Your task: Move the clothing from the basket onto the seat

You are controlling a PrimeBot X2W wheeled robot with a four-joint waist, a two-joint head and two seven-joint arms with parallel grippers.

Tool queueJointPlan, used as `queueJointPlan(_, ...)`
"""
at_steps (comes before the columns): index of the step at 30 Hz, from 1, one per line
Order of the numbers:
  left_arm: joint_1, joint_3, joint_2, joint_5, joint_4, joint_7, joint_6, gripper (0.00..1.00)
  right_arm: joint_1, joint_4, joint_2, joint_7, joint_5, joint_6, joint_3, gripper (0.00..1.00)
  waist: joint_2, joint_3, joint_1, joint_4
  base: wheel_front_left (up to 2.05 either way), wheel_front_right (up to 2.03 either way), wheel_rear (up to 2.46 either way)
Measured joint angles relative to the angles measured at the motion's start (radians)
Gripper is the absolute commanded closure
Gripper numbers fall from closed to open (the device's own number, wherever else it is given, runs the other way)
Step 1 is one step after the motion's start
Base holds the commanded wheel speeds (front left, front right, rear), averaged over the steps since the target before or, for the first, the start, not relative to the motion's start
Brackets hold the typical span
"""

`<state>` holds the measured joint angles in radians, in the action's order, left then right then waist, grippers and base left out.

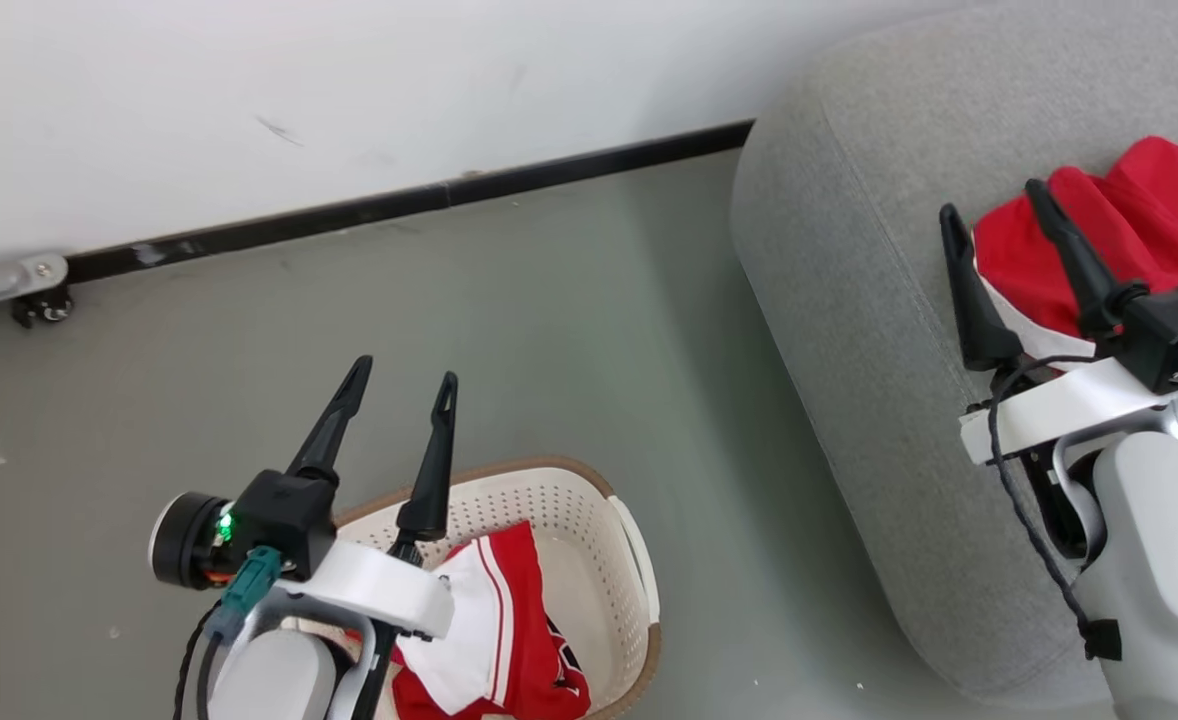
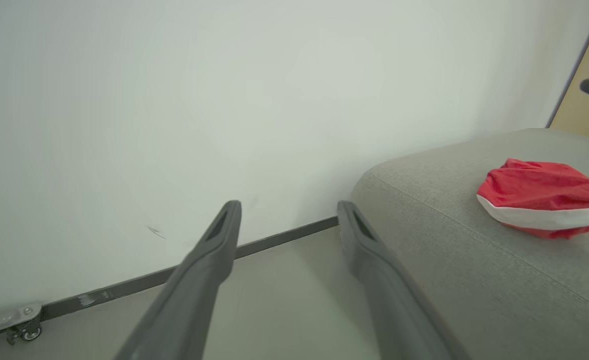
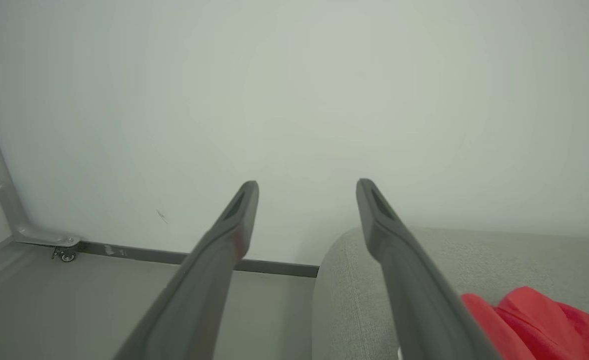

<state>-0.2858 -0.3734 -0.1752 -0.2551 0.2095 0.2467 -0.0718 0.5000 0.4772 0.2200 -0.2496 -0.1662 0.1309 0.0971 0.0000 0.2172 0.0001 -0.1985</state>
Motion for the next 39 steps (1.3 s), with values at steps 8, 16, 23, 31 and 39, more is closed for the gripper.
queueJointPlan(8, 0.071, 0.067, 0.002, -0.039, 0.024, 0.000, -0.043, 0.00, -0.052, -0.014, -0.048, 0.000, 0.042, 0.000, -0.008, 0.00, 0.0000, -0.068, 0.0000, 0.055, 0.00, 0.00, 0.00)
queueJointPlan(16, 0.124, 0.117, 0.013, -0.043, 0.021, 0.000, -0.068, 0.00, -0.129, -0.020, -0.087, 0.000, 0.062, 0.000, -0.026, 0.00, 0.0001, -0.127, 0.0000, 0.101, 0.00, 0.00, 0.00)
queueJointPlan(23, 0.180, 0.132, 0.018, -0.043, 0.022, 0.000, -0.071, 0.00, -0.203, -0.033, -0.114, 0.000, 0.086, 0.000, -0.050, 0.00, 0.0000, -0.176, 0.0000, 0.135, 0.00, 0.00, 0.00)
queueJointPlan(31, 0.223, 0.137, 0.019, -0.041, 0.025, 0.000, -0.070, 0.00, -0.298, -0.060, -0.138, 0.010, 0.115, 0.000, -0.078, 0.00, 0.0000, -0.226, 0.0000, 0.166, 0.00, 0.00, 0.00)
queueJointPlan(39, 0.245, 0.137, 0.025, -0.040, 0.025, 0.000, -0.069, 0.00, -0.398, -0.094, -0.160, 0.033, 0.133, 0.000, -0.087, 0.00, 0.0001, -0.263, 0.0000, 0.186, 0.00, 0.00, 0.00)
